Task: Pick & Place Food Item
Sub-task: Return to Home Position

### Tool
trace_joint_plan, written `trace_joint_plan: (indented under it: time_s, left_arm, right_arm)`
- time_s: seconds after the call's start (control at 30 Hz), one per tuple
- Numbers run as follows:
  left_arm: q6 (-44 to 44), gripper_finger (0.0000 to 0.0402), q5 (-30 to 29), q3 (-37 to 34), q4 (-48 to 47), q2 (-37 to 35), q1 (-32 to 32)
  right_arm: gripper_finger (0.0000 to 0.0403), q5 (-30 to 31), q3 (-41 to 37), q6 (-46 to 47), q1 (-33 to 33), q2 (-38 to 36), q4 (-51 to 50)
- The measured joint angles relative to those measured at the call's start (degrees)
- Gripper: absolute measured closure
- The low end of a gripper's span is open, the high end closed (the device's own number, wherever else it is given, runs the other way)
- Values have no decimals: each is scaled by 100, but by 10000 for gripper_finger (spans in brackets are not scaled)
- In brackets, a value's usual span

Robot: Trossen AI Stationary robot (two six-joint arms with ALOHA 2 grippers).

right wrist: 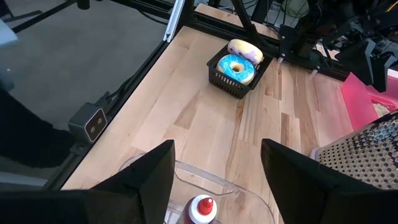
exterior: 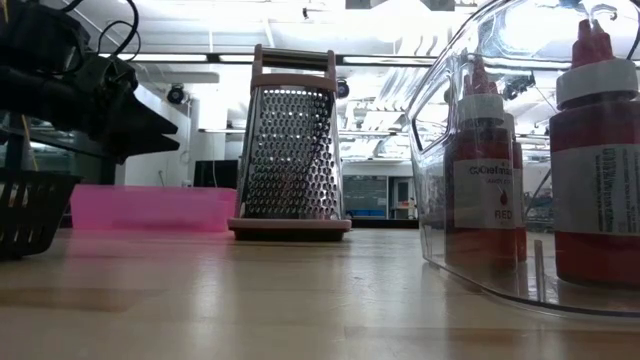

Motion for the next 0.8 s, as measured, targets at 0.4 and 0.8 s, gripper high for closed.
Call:
trace_joint_plan:
  time_s: [0.4,0.8]
  left_arm:
    - [0,185,0,0,0,0,0]
    - [0,185,-1,-1,0,1,-1]
  right_arm:
    - [176,7,0,-345,-89,0,436]
    - [176,-2502,0,298,-1938,-116,1290]
